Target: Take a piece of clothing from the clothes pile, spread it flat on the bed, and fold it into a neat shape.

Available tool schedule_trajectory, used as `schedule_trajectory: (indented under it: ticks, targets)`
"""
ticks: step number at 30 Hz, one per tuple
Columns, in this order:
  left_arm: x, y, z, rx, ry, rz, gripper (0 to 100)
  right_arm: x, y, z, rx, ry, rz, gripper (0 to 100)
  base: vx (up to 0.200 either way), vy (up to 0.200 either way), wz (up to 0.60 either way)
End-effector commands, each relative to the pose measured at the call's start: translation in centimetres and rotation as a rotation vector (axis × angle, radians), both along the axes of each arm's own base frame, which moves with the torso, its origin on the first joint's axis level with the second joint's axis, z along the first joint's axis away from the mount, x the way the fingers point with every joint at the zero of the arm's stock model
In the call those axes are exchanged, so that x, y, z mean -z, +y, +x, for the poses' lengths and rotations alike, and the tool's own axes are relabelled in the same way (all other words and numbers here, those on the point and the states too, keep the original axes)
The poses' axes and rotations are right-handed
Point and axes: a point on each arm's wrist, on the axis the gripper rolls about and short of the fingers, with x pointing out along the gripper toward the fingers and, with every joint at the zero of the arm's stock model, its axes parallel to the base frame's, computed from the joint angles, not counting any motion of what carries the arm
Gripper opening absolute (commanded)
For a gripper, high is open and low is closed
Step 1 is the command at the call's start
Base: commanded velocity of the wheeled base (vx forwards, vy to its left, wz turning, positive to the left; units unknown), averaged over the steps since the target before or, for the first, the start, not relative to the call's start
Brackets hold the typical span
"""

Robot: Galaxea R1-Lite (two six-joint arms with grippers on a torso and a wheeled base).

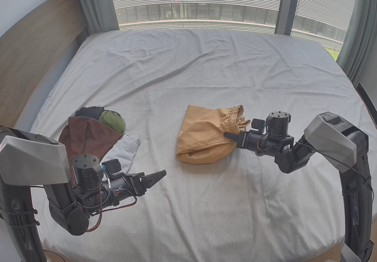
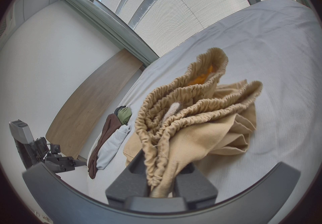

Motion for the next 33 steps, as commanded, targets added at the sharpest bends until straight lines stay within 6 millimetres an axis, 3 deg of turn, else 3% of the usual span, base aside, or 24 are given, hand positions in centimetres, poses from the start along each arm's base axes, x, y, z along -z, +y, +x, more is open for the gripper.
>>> schedule_trajectory:
  ticks: [1, 6, 14, 15, 23, 28, 30, 33]
  targets:
    - [0.1, 0.0, 0.0, 0.001, 0.003, 0.001, 100, 1.6, -1.0, -1.6, 0.031, 0.029, -0.019, 0, 0.0, 0.0, 0.0]
    - [0.1, -0.1, 0.0, 0.001, 0.0, 0.0, 100, 4.5, -1.2, -1.9, 0.064, 0.019, -0.026, 0, 0.0, 0.0, 0.0]
    - [0.1, -0.1, 0.0, 0.001, 0.0, 0.0, 100, 5.7, -1.0, -3.2, 0.053, 0.056, -0.037, 0, 0.0, 0.0, 0.0]
    - [0.1, -0.1, 0.0, 0.001, 0.0, 0.0, 100, 5.7, -1.0, -3.2, 0.053, 0.057, -0.038, 100, 0.0, 0.0, 0.0]
    - [0.0, -0.1, 0.0, 0.001, -0.002, -0.001, 100, 5.3, -1.8, -4.7, 0.081, 0.063, -0.049, 100, 0.0, 0.0, 0.0]
    - [-0.1, -0.1, 0.0, 0.003, -0.004, -0.002, 100, 2.2, -4.5, -5.2, 0.133, 0.003, -0.054, 100, 0.0, 0.0, 0.0]
    - [-0.1, -0.1, 0.1, 0.003, -0.007, -0.003, 100, 0.0, -5.8, -5.1, 0.165, -0.046, -0.048, 100, 0.0, 0.0, 0.0]
    - [-0.1, -0.1, 0.1, 0.003, -0.007, -0.003, 100, -1.6, -6.4, -5.2, 0.178, -0.077, -0.04, 100, 0.0, 0.0, 0.0]
